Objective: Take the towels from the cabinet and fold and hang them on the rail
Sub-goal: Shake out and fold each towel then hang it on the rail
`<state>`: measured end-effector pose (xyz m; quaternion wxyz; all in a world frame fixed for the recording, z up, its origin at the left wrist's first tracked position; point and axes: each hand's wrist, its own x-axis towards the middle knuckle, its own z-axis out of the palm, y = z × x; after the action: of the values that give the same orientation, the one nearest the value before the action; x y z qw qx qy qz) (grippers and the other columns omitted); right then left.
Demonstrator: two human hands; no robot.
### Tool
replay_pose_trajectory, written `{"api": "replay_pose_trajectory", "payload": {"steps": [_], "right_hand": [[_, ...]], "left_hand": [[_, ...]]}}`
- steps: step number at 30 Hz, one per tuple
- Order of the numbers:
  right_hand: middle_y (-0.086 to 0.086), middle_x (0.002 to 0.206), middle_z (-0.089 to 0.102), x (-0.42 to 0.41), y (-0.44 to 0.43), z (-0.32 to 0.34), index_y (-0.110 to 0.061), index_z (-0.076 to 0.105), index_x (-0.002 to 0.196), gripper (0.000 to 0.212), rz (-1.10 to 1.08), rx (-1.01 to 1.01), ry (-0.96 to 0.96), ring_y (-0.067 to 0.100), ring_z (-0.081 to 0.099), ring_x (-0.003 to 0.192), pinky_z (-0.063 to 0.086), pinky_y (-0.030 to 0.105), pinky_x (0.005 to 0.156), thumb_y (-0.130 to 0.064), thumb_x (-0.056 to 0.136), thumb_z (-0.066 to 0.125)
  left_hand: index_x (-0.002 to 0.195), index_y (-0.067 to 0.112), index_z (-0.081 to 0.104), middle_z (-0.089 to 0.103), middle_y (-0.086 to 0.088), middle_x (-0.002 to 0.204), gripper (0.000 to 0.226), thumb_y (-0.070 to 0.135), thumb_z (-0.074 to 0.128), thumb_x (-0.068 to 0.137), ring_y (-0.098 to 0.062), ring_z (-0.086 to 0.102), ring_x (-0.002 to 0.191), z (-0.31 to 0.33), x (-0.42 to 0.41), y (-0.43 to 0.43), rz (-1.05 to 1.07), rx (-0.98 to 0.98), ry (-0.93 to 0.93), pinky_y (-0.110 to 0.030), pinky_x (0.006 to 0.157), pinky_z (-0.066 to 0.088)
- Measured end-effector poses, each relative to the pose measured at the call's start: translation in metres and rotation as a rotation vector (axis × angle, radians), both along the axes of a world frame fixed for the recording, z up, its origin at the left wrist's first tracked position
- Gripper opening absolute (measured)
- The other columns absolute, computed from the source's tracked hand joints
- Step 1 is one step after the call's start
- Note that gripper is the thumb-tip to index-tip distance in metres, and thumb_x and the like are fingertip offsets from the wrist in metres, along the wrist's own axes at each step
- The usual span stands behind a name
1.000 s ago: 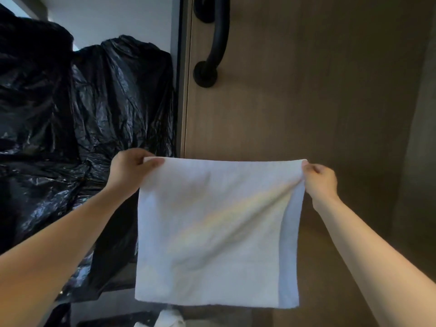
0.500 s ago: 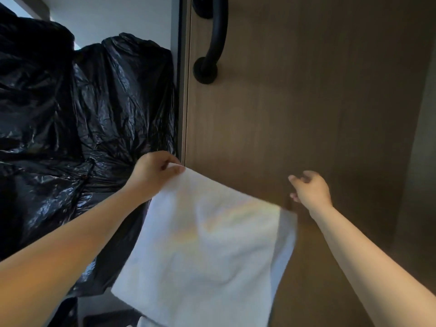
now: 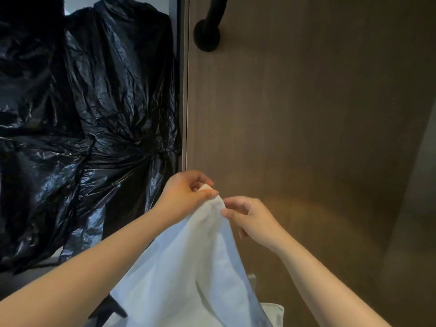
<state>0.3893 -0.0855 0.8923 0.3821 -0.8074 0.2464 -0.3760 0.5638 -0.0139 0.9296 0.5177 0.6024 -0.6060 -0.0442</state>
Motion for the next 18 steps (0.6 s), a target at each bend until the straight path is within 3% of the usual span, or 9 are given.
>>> {"api": "replay_pose_trajectory", "payload": {"steps": [3, 7, 11, 15, 18], "right_hand": [[0.0, 0.057, 0.057, 0.004, 0.001, -0.008, -0.01, 0.071, 0.086, 0.012, -0.013, -0.043, -0.019, 0.008, 0.043, 0.039, 0.034, 0.018, 0.043, -0.013, 0.094, 0.062], [0.002, 0.062, 0.054, 0.002, -0.003, -0.012, -0.003, 0.066, 0.079, 0.022, -0.074, -0.046, -0.042, 0.01, 0.045, 0.049, 0.035, 0.022, 0.049, -0.015, 0.096, 0.059], [-0.011, 0.055, 0.05, -0.002, -0.003, -0.013, -0.007, 0.064, 0.069, 0.03, -0.116, -0.038, -0.04, 0.002, 0.042, 0.051, 0.032, 0.017, 0.052, -0.021, 0.095, 0.062], [0.003, 0.064, 0.056, 0.003, 0.008, -0.006, -0.004, 0.068, 0.077, 0.031, -0.083, -0.051, -0.025, 0.005, 0.046, 0.057, 0.036, 0.021, 0.057, -0.027, 0.096, 0.06], [-0.009, 0.065, 0.059, 0.004, 0.013, 0.004, -0.007, 0.072, 0.083, 0.025, -0.031, -0.013, -0.04, 0.002, 0.048, 0.055, 0.038, 0.016, 0.055, -0.027, 0.095, 0.061]], "left_hand": [[0.089, 0.022, 0.07, 0.07, -0.002, 0.076, 0.018, 0.019, 0.082, 0.075, -0.001, 0.058, 0.062, -0.002, -0.002, 0.006, -0.031, 0.016, 0.055, -0.011, 0.059, 0.046], [0.095, 0.019, 0.07, 0.074, -0.003, 0.081, 0.021, 0.017, 0.08, 0.077, -0.008, 0.067, 0.067, -0.016, 0.009, 0.021, -0.098, 0.135, 0.16, -0.014, 0.061, 0.052], [0.089, 0.024, 0.071, 0.074, 0.004, 0.076, 0.01, 0.023, 0.077, 0.081, -0.008, 0.07, 0.07, -0.039, 0.014, 0.032, 0.006, 0.155, 0.148, -0.021, 0.064, 0.054], [0.092, 0.026, 0.063, 0.071, -0.002, 0.073, 0.019, 0.019, 0.077, 0.081, -0.015, 0.066, 0.067, -0.046, 0.01, 0.033, 0.021, 0.05, 0.203, -0.027, 0.067, 0.053], [0.089, 0.028, 0.059, 0.064, 0.001, 0.065, 0.023, 0.014, 0.076, 0.081, -0.009, 0.054, 0.06, -0.05, 0.006, 0.033, -0.056, 0.026, 0.182, -0.021, 0.062, 0.047]]}}
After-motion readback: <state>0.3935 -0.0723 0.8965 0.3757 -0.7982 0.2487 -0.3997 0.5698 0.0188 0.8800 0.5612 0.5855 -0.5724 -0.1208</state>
